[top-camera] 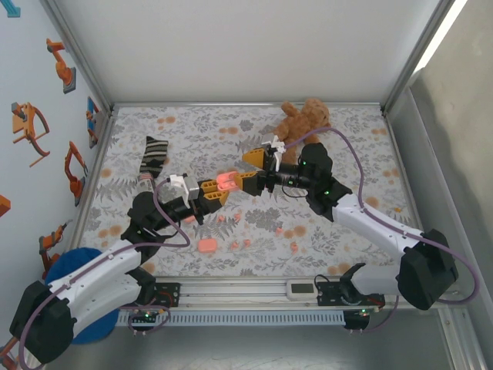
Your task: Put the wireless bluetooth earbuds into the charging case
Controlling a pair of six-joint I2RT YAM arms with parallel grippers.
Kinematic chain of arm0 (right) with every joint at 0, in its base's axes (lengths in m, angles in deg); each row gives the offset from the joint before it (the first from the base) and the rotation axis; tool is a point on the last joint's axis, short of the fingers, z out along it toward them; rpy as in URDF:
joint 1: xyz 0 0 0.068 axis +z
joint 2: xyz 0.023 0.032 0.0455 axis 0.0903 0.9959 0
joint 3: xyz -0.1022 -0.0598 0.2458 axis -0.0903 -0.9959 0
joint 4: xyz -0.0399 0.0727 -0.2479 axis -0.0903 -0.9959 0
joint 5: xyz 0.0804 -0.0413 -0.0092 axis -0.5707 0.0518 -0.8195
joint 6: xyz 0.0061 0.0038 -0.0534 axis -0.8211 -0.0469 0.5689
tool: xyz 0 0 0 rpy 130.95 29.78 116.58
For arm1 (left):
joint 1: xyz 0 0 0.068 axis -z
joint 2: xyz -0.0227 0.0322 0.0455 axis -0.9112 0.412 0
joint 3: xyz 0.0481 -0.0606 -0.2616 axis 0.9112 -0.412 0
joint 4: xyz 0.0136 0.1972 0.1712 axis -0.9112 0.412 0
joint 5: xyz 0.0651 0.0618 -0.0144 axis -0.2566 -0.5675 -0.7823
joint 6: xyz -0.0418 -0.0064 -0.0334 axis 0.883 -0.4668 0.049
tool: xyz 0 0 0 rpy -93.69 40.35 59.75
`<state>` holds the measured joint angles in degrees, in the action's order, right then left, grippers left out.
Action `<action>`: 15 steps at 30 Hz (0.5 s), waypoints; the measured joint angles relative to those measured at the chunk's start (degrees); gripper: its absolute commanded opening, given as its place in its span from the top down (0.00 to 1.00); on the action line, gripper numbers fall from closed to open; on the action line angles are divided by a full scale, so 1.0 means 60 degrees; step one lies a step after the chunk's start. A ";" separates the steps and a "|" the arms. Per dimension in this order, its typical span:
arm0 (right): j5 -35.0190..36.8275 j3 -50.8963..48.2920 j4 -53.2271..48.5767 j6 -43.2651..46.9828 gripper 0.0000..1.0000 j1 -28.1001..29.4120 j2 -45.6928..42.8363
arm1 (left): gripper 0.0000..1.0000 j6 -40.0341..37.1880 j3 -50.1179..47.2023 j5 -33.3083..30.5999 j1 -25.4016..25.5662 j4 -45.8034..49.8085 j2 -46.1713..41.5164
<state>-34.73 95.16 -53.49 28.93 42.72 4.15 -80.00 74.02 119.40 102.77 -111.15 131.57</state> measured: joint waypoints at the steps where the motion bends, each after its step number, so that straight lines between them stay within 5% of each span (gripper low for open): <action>1: 0.0000 0.0000 -0.0058 0.0004 0.16 0.0000 -0.0036 | 1.00 0.0000 0.0000 -0.0025 0.0000 0.0036 -0.0036; 15: 0.1690 0.0514 -0.3883 0.0222 0.27 -0.0182 -0.1457 | 1.00 -0.0193 -0.0346 -0.0506 0.0007 0.0998 -0.1169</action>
<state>-24.58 98.24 -76.79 30.26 41.63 -4.59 -81.16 71.94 116.36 102.82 -105.16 124.56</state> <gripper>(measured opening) 0.746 0.223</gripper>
